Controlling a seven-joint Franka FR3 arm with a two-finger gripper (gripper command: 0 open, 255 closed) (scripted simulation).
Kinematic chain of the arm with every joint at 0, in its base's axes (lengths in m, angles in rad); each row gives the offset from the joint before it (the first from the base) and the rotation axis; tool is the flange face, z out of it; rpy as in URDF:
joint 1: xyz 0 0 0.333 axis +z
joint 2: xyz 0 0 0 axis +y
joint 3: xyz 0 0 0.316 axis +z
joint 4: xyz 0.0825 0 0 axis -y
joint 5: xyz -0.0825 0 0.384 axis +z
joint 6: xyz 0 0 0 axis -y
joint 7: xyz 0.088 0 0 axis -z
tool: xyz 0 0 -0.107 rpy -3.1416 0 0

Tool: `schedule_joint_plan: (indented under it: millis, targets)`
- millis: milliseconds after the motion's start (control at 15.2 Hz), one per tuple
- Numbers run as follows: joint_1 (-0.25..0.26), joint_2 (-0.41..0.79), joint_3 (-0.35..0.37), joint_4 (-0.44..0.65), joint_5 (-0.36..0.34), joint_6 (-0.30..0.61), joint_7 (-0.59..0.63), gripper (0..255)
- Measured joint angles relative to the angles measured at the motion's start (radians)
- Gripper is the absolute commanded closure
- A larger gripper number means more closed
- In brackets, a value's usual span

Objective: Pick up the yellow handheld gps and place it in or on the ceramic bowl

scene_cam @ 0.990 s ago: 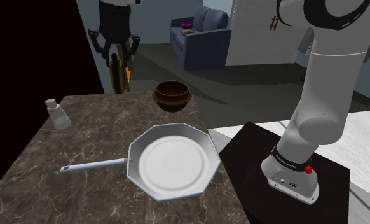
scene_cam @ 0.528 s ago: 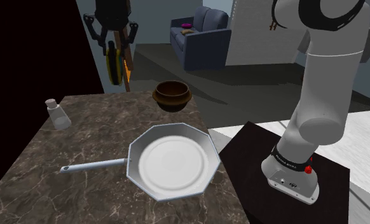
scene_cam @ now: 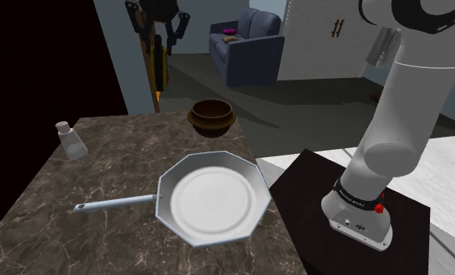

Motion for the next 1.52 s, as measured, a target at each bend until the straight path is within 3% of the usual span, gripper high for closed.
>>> schedule_joint_plan:
  millis: [660, 1518]
  targets:
    - [-0.141, -0.3, -0.14, -0.264, 0.163, -0.03, -0.267, 255]
    - [-0.144, -0.375, -0.156, -0.491, 0.193, 0.119, -0.318, 255]
